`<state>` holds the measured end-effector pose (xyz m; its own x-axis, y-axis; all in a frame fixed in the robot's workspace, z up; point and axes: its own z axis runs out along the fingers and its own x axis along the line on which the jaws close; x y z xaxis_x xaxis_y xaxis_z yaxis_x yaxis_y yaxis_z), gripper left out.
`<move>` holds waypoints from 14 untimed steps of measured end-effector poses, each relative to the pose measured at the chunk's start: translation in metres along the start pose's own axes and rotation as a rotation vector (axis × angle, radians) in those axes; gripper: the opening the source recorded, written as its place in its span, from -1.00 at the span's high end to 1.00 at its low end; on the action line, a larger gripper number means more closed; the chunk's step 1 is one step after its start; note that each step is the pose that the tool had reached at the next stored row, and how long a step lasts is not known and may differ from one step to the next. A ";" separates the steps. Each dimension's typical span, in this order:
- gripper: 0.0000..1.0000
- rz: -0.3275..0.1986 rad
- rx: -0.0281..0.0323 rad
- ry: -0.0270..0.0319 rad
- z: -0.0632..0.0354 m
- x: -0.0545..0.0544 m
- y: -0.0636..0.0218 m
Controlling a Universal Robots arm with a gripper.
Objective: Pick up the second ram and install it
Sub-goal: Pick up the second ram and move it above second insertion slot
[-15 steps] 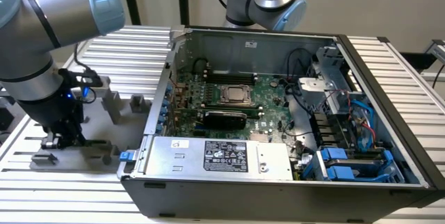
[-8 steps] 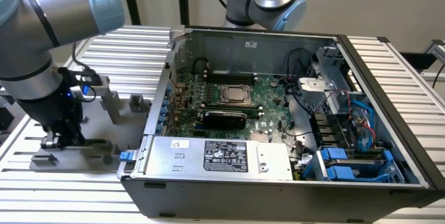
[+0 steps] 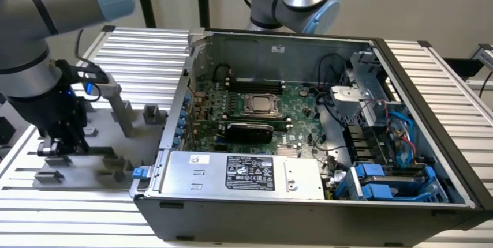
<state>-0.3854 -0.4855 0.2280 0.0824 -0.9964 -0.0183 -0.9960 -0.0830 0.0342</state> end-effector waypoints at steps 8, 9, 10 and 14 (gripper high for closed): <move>0.73 0.000 -0.0011 -0.0002 -0.0367 0.000 -0.0045; 0.73 0.000 -0.0013 -0.0001 -0.0412 0.000 -0.0056; 0.73 0.000 -0.0015 -0.0001 -0.0458 0.000 -0.0067; 0.73 0.000 -0.0016 -0.0002 -0.0641 0.000 -0.0108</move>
<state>-0.3724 -0.4855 0.2917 0.0824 -0.9964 -0.0185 -0.9959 -0.0830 0.0358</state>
